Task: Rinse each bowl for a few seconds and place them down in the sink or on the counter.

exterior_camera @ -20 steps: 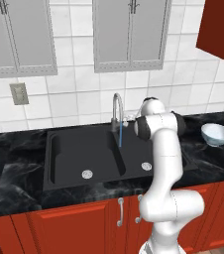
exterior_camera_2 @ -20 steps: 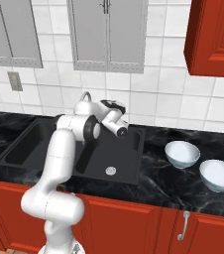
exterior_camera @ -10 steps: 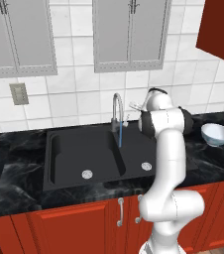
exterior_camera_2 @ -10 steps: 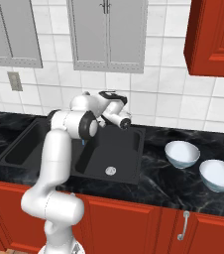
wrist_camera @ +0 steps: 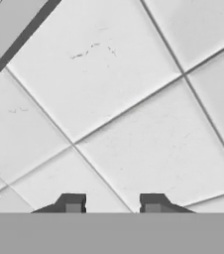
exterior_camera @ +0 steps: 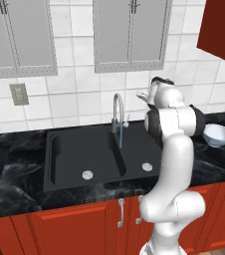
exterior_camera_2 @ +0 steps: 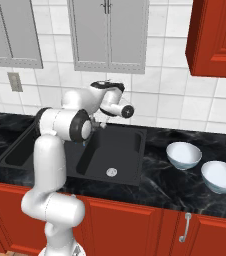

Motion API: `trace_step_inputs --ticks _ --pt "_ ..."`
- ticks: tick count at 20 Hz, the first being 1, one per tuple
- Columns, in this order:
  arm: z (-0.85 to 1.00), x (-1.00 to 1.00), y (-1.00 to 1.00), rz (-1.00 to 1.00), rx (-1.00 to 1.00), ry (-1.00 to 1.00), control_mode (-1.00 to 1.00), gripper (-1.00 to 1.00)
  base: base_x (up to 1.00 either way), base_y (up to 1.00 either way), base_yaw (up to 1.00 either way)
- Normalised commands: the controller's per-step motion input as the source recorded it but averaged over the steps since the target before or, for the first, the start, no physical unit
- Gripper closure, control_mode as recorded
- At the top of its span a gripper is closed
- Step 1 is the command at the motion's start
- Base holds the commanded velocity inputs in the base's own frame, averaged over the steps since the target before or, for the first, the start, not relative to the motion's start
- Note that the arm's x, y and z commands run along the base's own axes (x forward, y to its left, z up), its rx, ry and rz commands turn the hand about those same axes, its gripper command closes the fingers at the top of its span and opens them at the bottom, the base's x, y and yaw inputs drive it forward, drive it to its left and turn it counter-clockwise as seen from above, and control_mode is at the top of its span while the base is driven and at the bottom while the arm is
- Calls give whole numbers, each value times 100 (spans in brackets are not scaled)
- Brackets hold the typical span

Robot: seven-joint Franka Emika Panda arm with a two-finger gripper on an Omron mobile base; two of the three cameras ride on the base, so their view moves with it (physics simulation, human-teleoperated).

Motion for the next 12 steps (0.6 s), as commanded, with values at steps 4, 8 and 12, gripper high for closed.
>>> trace_step_inputs --ticks 4,8,12 --pt "61 -63 -25 -8 5 7 -100 -100 0 0 0" --pt "63 -52 -13 -11 2 12 -100 -100 0 0 0" --pt "48 -37 -3 -14 0 20 -100 -100 0 0 0"
